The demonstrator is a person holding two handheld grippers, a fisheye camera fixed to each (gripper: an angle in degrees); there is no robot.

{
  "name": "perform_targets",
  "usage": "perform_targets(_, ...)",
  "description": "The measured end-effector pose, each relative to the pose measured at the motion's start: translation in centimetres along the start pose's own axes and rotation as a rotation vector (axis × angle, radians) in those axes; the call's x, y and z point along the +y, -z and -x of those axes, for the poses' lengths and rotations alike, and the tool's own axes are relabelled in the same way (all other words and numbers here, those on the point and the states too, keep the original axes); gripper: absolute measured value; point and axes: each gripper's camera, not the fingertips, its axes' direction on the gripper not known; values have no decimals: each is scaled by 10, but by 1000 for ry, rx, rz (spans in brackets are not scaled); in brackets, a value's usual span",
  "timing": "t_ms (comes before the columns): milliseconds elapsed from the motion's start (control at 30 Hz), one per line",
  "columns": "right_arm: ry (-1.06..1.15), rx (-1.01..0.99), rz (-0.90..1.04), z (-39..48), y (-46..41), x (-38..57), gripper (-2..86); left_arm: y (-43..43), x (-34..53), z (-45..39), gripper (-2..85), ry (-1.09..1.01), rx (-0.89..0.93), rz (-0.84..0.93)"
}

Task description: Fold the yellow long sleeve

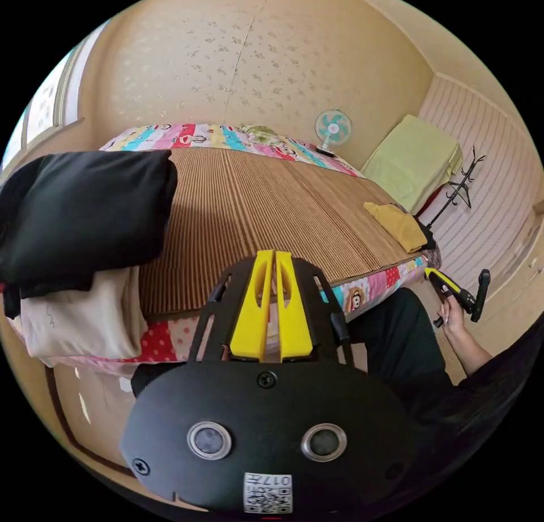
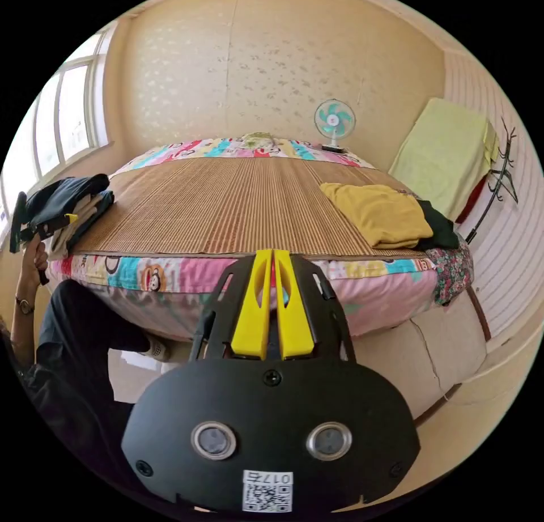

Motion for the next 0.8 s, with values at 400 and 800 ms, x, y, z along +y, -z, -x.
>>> perform_targets(400,-421,63,59,-207,-79,-97,98,-81,3,-77,-10,-15,-116,250)
perform_targets(800,64,-192,18,15,-93,-177,16,-83,23,-59,-10,95,-179,325)
